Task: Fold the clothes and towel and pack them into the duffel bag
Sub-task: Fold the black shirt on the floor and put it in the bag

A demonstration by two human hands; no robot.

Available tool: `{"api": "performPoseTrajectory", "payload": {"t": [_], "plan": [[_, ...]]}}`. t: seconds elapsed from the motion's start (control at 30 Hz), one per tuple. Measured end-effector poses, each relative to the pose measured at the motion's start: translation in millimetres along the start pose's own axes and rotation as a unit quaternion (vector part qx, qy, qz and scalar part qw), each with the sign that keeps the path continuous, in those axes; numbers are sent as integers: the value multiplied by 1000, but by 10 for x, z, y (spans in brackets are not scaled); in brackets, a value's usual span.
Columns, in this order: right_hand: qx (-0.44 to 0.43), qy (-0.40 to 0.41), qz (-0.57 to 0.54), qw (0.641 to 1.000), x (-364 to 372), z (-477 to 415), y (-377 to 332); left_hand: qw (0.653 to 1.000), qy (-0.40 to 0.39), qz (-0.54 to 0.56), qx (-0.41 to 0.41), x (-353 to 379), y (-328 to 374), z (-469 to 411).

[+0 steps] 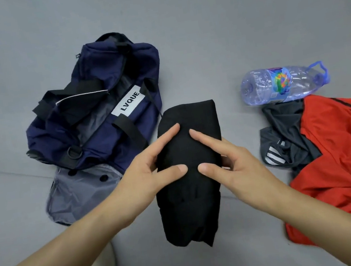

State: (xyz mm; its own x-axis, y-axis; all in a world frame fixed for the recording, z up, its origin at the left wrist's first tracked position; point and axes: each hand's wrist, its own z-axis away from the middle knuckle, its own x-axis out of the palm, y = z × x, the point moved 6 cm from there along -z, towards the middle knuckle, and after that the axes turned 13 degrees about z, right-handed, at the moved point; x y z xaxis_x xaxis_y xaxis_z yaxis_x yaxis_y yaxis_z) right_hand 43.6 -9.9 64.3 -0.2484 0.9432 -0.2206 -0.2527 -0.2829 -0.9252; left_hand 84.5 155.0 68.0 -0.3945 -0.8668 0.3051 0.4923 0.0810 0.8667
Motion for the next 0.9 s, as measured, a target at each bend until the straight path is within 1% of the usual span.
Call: {"api": "performPoseTrajectory", "payload": {"t": [0.07,0.17,0.23,0.27,0.3,0.33,0.37,0.4,0.43,0.47,0.5,0.53,0.57,0.6,0.63,0.73,0.8,0.9], "plan": [[3,-13,1,1000,53,-127,-127,1000,11,-1,11,-130,45,14],[6,-32,34,999,226,-408,-342,998,26,-36,45,-433,213,-24],[-1,-20,35,999,351,-675,-488,996,24,-42,72,-707,386,-79],[-5,-7,32,999,408,-819,-564,993,27,-58,98,-876,484,-112],[-11,7,25,1000,482,-988,-635,983,49,-113,137,-1117,591,-156],[-16,18,15,1000,545,-1143,-693,955,94,-219,178,-1375,696,-217],[-20,27,7,999,602,-1283,-731,903,141,-345,213,-1623,790,-283],[-24,37,3,999,667,-1423,-750,837,179,-460,236,-1864,863,-357],[-23,49,4,998,721,-1549,-738,782,199,-545,227,-2087,882,-456],[-18,63,3,998,767,-1662,-709,742,205,-608,193,-2279,869,-568],[-9,74,0,997,800,-1754,-662,716,202,-653,142,-2441,830,-685],[1,83,-2,997,822,-1828,-608,701,191,-682,82,-2565,773,-792],[11,87,-5,996,845,-1882,-549,700,178,-690,33,-2653,714,-872],[21,85,-6,996,871,-1924,-486,707,170,-686,7,-2695,673,-919],[34,79,-5,996,900,-1954,-415,722,170,-670,6,-2702,651,-940],[87,55,40,994,991,-2005,-129,795,185,-572,84,-2532,610,-791],[115,34,80,990,1016,-2001,82,821,186,-521,138,-2354,554,-603],[141,5,114,983,976,-1870,312,849,213,-452,176,-2148,454,-342]]}}
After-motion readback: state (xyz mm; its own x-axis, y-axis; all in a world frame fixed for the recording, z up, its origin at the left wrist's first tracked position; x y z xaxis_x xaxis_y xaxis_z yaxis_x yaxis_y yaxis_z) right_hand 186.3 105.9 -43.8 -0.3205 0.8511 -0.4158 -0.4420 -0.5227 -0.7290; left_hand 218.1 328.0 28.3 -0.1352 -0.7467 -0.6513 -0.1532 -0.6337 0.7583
